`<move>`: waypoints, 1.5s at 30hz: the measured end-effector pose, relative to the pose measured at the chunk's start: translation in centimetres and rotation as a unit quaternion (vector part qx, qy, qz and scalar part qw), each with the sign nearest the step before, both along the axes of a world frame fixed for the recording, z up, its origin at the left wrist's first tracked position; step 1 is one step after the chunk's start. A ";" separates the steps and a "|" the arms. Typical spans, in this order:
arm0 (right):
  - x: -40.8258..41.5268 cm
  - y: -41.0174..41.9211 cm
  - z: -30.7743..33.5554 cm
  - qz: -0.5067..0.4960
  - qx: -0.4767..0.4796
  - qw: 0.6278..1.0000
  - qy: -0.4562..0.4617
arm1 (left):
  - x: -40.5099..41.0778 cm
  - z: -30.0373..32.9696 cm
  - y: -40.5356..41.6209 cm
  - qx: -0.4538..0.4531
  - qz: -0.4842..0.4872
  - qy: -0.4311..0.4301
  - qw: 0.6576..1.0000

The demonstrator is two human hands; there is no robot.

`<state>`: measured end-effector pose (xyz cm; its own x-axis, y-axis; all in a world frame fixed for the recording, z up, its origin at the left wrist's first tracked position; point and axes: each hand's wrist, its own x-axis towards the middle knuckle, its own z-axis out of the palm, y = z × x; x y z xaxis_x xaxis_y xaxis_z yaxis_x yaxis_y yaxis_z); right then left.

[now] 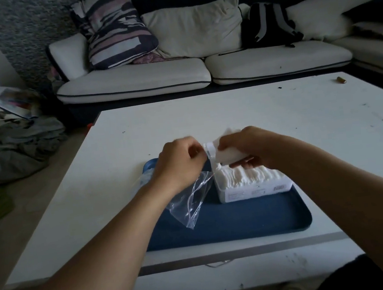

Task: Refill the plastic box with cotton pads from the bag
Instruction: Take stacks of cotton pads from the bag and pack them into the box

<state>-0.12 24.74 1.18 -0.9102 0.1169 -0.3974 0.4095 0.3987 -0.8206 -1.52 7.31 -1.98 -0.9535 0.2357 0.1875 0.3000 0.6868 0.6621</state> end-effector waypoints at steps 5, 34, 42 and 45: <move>0.3 -1.3 -0.9 0.097 0.103 0.989 -0.045 | 0.7 0.1 0.6 -0.183 -0.093 -0.055 0.977; -0.1 -2.4 -2.8 0.150 0.109 0.970 -0.159 | 1.3 -0.9 0.8 -0.266 -0.208 -0.149 0.929; 0.5 -3.5 -3.1 0.194 0.196 0.954 -0.119 | 1.0 -1.2 0.4 -0.254 -0.209 -0.170 0.929; 0.6 -3.0 -2.3 0.214 0.170 0.955 -0.118 | 1.1 -1.0 0.3 -0.252 -0.224 -0.177 0.925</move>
<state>0.49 21.72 -1.07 -0.7933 -0.0874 -0.6025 0.3064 0.7979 -0.5191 -0.39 7.57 -2.99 -0.7191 0.5953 -0.3587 0.4554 0.7934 0.4039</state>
